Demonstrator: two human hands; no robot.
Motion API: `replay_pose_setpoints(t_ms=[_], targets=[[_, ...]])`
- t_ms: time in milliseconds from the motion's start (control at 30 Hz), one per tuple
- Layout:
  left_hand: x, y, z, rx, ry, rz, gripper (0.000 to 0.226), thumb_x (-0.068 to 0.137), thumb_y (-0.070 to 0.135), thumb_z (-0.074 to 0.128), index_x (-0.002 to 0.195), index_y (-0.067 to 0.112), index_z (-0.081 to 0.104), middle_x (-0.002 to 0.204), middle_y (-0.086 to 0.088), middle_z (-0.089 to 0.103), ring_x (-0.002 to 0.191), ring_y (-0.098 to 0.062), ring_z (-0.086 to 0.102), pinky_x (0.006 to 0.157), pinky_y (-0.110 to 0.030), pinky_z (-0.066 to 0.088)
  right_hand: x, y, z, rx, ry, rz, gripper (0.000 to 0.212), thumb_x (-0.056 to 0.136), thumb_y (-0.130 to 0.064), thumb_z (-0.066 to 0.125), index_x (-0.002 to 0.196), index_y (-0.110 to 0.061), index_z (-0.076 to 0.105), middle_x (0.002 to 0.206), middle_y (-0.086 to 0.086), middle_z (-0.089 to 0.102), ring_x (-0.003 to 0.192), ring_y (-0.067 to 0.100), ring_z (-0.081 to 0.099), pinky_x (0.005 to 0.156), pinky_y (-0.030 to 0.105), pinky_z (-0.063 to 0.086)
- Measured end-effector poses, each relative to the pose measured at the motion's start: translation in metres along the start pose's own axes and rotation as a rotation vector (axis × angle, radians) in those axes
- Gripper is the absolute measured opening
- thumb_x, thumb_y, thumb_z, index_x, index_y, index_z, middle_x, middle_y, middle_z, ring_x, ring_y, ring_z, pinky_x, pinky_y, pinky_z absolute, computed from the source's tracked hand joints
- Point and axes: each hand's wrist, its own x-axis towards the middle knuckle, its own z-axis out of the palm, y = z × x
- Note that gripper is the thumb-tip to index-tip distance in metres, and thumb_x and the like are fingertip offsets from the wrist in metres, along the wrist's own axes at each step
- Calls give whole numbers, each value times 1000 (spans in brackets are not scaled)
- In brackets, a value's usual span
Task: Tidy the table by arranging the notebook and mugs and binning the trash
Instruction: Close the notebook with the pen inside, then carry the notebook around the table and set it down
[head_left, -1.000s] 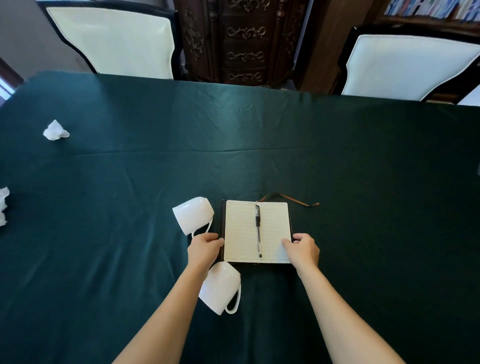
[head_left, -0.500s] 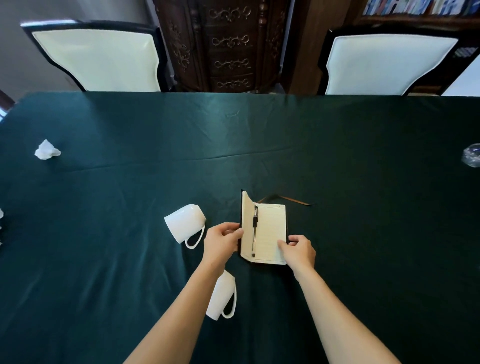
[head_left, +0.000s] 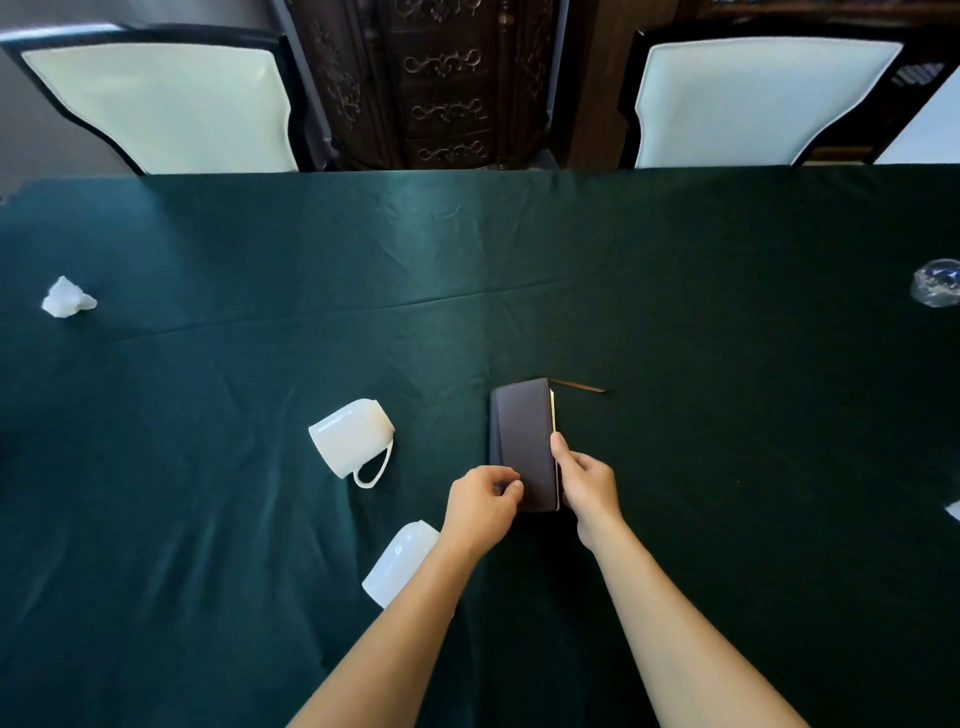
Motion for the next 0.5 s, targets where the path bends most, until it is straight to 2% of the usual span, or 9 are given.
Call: replay_pose_setpoints(t_ms=[33,100,200,300,367,433,500], targets=[[-1,0,0,28,-16,17,27,100,22,64,122,15,78,132,-1,75,115,-20,70,97,-24,48,-1,1,1,-7,-15,-28,31,91,-55,73,90,-24,78,97,-1,80,92,22,75,86,44,64],[-4,-2,-1,96,-44,50,28,100,23,63,123,17,78,144,2,68,124,-19,65,96,-20,42,-5,2,3,-26,-22,-80,31,92,-41,77,109,-15,78,104,4,79,100,26,74,93,49,62],[-8,-5,-2,134,-79,52,33,100,23,63,131,18,74,149,2,64,130,-20,62,95,-17,39,-10,-2,3,-65,4,-94,41,94,-28,77,127,-6,70,114,10,75,108,31,72,99,52,59],[-13,-5,-7,115,-44,18,43,97,21,66,140,17,67,135,-6,72,124,-22,66,96,-22,45,-17,-6,0,-75,-11,-120,35,96,-23,74,126,-8,67,120,12,73,110,30,70,100,51,58],[-17,-5,-14,62,36,0,49,95,22,69,143,16,62,135,-5,71,122,-23,67,99,-27,48,-25,-9,-7,-3,-78,-149,22,98,-15,73,117,-6,67,116,15,75,101,27,72,93,45,61],[-21,-3,-22,-65,104,-21,53,93,25,74,143,15,61,136,-4,70,122,-23,67,105,-34,51,-38,-12,-15,77,-181,-180,21,98,-10,71,116,1,68,109,16,76,92,24,73,83,38,62],[-29,0,-28,-249,129,-16,52,92,22,78,141,14,63,130,-6,75,115,-24,72,107,-43,54,-57,-17,-23,115,-264,-222,17,98,-9,71,115,-4,70,110,16,77,93,23,74,80,34,61]])
